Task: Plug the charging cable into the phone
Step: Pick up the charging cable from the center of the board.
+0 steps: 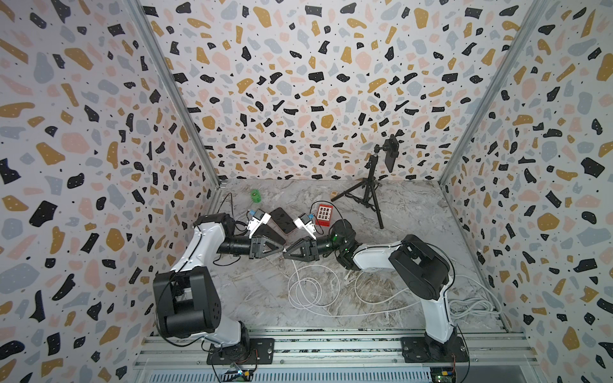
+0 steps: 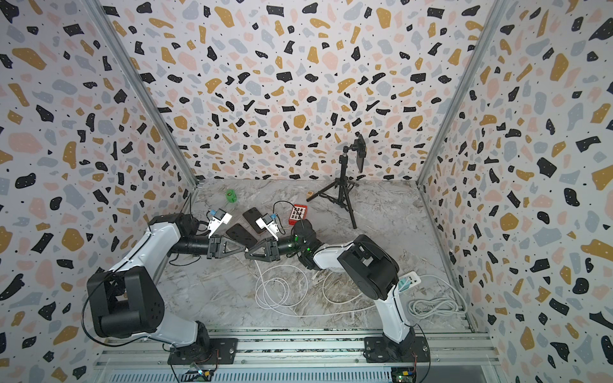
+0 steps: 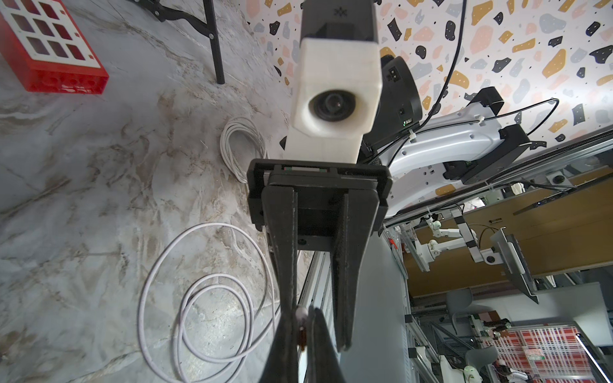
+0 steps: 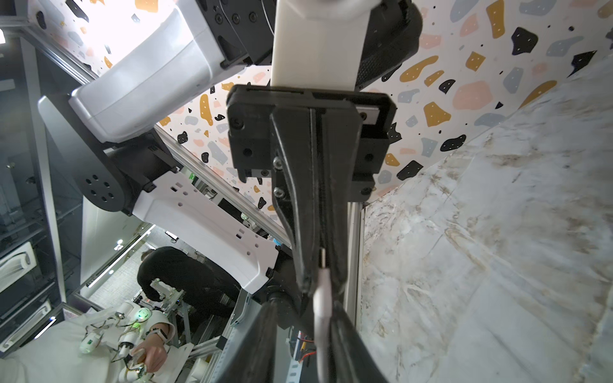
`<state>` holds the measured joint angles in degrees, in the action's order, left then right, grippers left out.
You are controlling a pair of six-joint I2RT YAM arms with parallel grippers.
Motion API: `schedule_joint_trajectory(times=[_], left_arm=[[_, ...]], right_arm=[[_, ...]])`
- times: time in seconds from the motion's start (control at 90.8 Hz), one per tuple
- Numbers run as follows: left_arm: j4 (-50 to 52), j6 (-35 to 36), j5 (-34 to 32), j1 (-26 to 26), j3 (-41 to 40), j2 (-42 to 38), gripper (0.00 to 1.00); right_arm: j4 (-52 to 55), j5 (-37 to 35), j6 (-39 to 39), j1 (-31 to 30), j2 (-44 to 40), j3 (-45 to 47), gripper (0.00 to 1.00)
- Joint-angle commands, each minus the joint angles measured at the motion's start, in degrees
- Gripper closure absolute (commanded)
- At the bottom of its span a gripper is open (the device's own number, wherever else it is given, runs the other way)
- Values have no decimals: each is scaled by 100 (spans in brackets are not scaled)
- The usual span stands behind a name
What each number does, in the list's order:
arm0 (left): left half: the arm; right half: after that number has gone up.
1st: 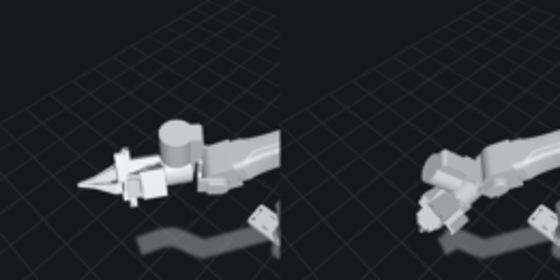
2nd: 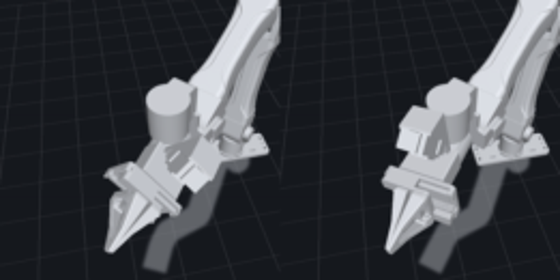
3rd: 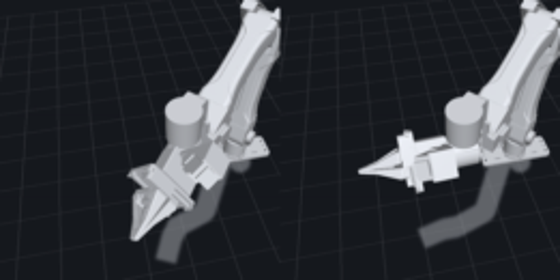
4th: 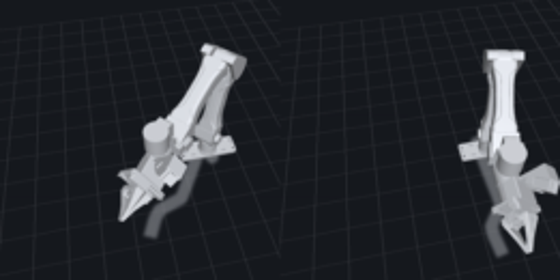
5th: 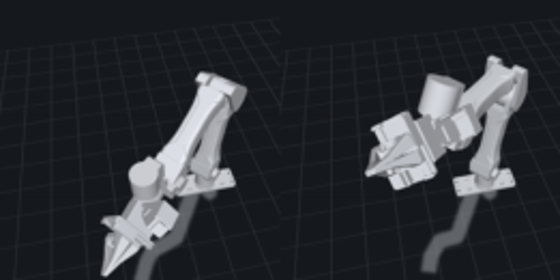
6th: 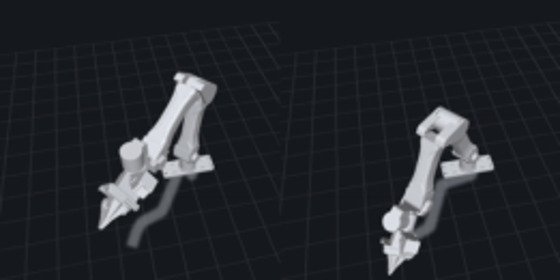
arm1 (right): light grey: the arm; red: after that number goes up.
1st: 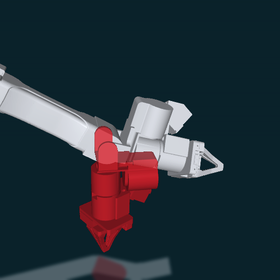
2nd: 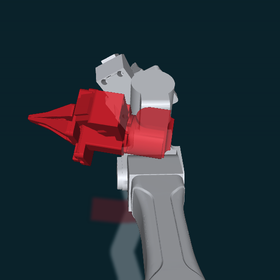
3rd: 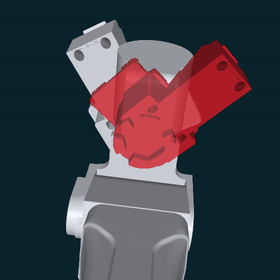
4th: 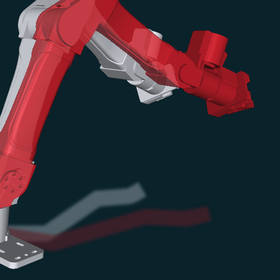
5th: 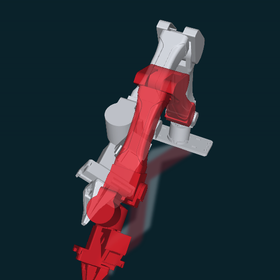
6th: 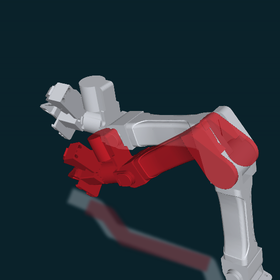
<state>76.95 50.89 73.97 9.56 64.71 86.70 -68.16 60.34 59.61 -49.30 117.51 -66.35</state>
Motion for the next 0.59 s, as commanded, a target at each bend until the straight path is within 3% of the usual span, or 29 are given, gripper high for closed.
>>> schedule_joint_trajectory(times=[0.0, 0.176, 0.22, 0.33, 0.352, 0.44, 0.518, 0.584], left_arm=[[-37, -4, -35, -3, 9, -136, 100], [-209, -38, -91, 1, -86, -207, 100], [-251, -63, -106, -6, -98, -206, 99], [-367, -250, -86, 0, -63, -207, 37], [-425, -349, -90, 1, -46, -210, 29], [-1087, -1012, -260, -6, -27, -325, 23], [-2476, -2635, -820, 0, -193, -625, 21], [-3234, -3505, -1390, -6, -236, -796, 19]], right_arm=[[-302, 21, 47, -22, -71, -285, 84], [-295, 12, 74, -27, -62, -285, 100], [-273, 15, 64, -23, -62, -291, 100], [-134, 21, -9, -5, -54, -286, 100], [-63, 15, -52, 2, -58, -277, 100], [222, -40, -226, 31, -98, -182, 100], [454, -151, -408, 91, -187, -30, 100], [731, -253, -578, 159, -291, 115, 100]])
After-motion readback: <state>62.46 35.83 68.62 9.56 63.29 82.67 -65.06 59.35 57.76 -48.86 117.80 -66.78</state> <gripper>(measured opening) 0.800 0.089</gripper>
